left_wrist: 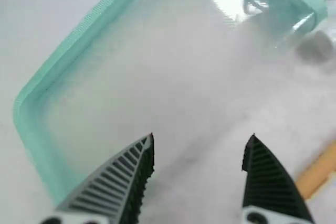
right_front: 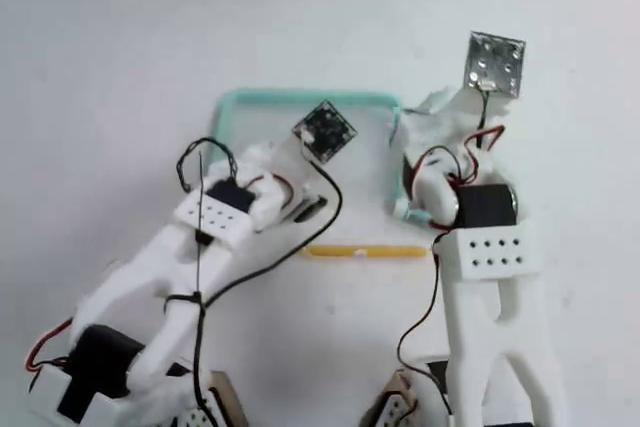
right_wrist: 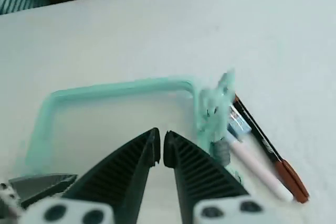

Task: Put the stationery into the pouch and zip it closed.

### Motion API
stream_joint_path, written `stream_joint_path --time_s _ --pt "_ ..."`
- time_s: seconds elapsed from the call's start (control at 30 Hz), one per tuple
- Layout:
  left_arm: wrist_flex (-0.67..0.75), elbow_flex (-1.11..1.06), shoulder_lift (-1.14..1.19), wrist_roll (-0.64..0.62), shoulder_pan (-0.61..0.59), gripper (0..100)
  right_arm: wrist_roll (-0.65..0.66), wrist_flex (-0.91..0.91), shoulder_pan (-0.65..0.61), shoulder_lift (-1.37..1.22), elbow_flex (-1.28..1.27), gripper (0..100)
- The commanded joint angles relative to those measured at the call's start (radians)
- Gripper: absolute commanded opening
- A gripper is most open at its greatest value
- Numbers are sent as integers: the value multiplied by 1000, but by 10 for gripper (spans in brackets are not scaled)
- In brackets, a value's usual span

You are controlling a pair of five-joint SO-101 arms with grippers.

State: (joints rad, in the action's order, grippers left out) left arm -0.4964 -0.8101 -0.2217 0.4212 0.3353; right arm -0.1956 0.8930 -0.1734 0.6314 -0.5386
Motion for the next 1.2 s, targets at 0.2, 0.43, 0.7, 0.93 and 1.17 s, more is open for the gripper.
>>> stream_joint_path --time_s 0.2,0.43,0.7,0.93,1.17 --pt "81 -15 -15 -58 5 272 164 62 -28 31 203 18" --pt "81 -14 -15 -58 -1 271 241 -36 94 -81 72 22" --pt "143 -17 -5 -61 -51 271 236 -39 147 -447 92 128" --pt "144 -17 -5 -61 -54 271 244 -44 160 -599 127 155" --pt "144 -17 -5 -61 -53 271 245 -77 157 -679 161 155"
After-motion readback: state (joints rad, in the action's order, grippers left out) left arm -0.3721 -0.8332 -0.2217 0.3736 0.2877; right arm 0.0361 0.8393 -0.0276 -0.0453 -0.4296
